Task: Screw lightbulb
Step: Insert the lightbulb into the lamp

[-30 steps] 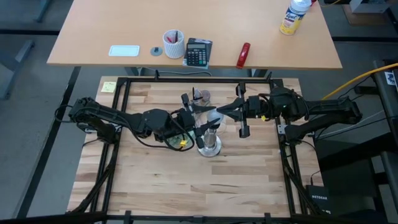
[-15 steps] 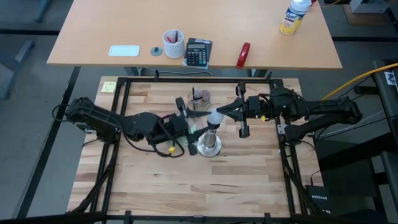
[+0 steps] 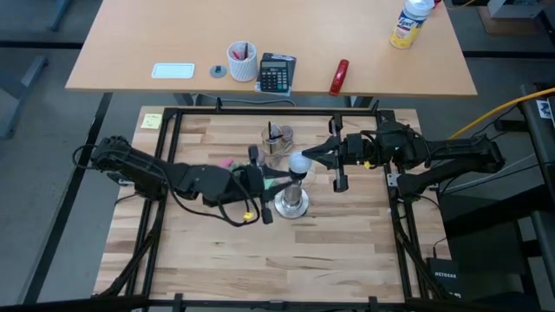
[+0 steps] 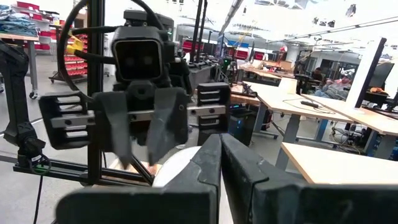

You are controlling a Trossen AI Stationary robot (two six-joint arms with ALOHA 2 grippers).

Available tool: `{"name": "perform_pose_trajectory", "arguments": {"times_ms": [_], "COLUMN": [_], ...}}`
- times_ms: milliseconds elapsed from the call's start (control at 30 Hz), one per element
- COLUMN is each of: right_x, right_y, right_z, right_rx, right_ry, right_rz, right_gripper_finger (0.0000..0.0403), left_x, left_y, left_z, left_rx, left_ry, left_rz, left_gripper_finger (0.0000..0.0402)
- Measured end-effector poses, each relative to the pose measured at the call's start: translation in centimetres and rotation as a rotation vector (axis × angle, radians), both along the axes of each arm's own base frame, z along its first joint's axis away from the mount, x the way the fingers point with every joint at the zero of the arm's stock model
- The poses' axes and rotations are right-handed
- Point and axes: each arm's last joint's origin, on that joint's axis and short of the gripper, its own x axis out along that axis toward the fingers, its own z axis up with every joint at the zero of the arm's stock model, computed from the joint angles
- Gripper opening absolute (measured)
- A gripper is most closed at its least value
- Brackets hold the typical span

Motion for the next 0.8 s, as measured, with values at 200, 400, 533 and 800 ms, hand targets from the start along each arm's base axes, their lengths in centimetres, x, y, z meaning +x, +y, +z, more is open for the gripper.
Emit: {"name": "perform_pose_trajectory", "arguments": {"times_ms": [200,400,533,800], "right_x": [0.00,-0.01,-0.01,-0.01], "right_y": [0.00,0.00,0.00,0.00], "right_z": [0.00,0.00,-0.02,-0.04], "right_rx": [0.000,0.000,-0.001,0.000], "right_ry": [0.000,0.000,0.001,0.003], "right_rz": [0.000,0.004,0.008,0.009], "right_gripper_finger": [0.0017,0.0017,0.0017,0.0017], "left_x": [-0.02,-0.11,-0.11,-0.24], "left_y": [0.15,0.29,0.31,0.42], "left_z": [-0.34,-0.42,-0.42,-0.39], "left_rx": [0.009,0.005,0.005,0.008], "left_ry": [0.034,0.041,0.040,0.039], "left_rz": [0.035,0.100,0.107,0.182], "left_gripper_finger": [0.0024,0.0008,0.0001,0.0000]}}
